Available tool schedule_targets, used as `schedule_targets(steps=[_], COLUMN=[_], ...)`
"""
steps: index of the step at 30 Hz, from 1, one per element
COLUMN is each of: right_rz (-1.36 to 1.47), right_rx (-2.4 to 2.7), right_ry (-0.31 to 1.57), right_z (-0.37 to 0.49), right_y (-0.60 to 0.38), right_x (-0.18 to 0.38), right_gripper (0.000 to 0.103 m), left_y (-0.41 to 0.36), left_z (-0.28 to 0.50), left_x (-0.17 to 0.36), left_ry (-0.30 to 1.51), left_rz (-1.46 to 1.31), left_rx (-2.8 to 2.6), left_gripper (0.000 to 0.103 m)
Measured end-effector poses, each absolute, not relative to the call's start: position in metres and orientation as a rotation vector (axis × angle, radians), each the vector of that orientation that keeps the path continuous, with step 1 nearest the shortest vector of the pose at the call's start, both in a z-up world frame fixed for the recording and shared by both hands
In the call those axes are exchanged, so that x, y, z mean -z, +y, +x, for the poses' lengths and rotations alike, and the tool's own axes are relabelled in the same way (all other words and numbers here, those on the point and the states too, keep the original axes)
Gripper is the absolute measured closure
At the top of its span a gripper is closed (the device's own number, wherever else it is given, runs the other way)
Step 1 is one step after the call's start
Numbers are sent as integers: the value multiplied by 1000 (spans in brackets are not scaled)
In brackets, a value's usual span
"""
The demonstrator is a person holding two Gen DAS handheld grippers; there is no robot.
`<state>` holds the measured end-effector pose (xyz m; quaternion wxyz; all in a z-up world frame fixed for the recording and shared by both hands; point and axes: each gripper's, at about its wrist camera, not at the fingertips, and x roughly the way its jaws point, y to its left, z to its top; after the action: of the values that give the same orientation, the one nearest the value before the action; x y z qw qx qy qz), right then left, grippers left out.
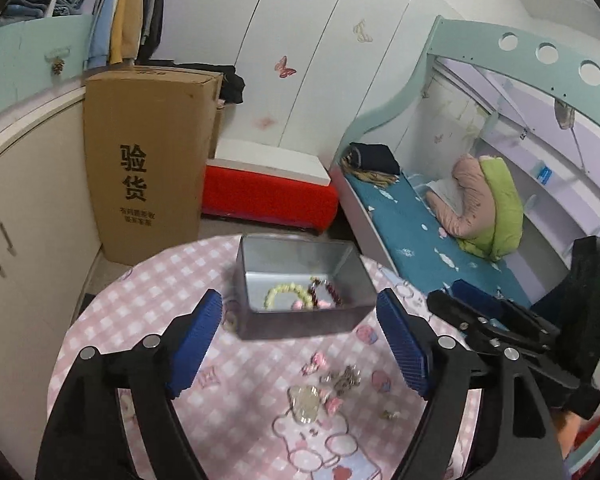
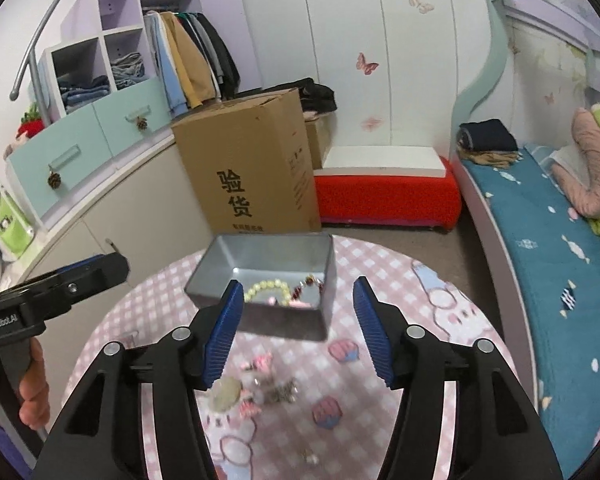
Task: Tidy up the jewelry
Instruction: 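Move the left gripper to the pale green jade pendant and close on it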
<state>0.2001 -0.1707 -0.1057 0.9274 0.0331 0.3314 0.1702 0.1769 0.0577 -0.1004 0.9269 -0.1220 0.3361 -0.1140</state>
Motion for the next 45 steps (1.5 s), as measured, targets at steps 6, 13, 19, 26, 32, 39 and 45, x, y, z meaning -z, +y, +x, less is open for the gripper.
schedule_targets(steps=[6, 13, 19, 26, 32, 39, 45], right_rz=[61, 89, 115, 119, 131, 146, 144], right_rx=[-304, -281, -282, -292, -302, -309, -316], right_ry=[705, 772, 828, 863, 874, 880, 892], right_z=[174, 163, 156, 154, 157, 164, 168], right_y=[-182, -189, -191, -187, -187, -189, -188], right_x=[127, 161, 190, 205, 210, 212, 217], right_gripper=[40, 40, 40, 40, 40, 40, 40], left_y=[52, 35, 24, 11, 3, -4, -8], left_z=[158, 149, 148, 156, 169, 182, 188], left_x=[122, 166, 194, 209, 221, 229, 227], left_ry=[716, 796, 845, 881, 911, 941, 935], left_rz=[-225, -129, -63, -18, 9, 44, 70], left_rx=[203, 154, 130, 135, 130, 112, 123], left_gripper=[26, 26, 26, 26, 26, 26, 40])
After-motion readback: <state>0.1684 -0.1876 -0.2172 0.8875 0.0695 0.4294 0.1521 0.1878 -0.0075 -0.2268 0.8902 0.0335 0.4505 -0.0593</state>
